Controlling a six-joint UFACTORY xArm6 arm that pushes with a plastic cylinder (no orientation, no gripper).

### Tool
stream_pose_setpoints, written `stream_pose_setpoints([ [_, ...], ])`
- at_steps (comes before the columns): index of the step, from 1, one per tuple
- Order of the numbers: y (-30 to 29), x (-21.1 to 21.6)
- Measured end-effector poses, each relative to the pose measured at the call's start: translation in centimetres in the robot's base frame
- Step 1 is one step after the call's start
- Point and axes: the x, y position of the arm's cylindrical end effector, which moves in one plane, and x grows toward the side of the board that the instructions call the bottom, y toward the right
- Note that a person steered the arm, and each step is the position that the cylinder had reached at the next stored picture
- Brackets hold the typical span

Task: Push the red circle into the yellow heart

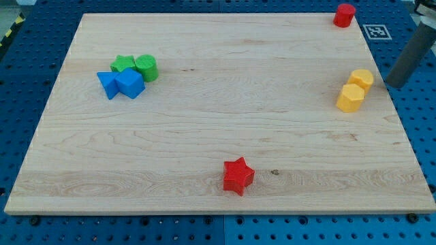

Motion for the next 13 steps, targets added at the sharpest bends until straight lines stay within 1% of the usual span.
stream_pose_setpoints([
  [1, -3.7, 0.0],
  [2, -5.7, 0.0],
  [3, -4.7, 0.0],
  [4, -0.7, -0.8],
  [5, 1.2, -4.7],
  [8, 1.6, -20.1],
  [9, 1.5, -20.7],
  [11, -4.9, -20.8],
  [13, -7.4, -20.7],
])
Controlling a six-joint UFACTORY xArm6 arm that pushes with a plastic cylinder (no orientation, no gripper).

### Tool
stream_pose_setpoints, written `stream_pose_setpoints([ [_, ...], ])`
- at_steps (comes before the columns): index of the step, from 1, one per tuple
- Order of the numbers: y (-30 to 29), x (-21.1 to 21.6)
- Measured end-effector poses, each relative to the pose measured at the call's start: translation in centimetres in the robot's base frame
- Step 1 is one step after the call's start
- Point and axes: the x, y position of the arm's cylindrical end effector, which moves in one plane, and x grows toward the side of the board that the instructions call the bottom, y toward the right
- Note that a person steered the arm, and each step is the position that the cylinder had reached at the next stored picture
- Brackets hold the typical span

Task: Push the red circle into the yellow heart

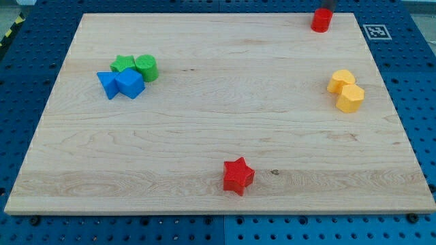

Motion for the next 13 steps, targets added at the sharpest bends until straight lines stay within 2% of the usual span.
stream_pose_setpoints([
  [3, -0.8, 0.9],
  [7, -7.3, 9.4],
  [11, -4.0, 16.5],
  [12, -6.6, 18.7],
  [13, -11.4, 22.7],
])
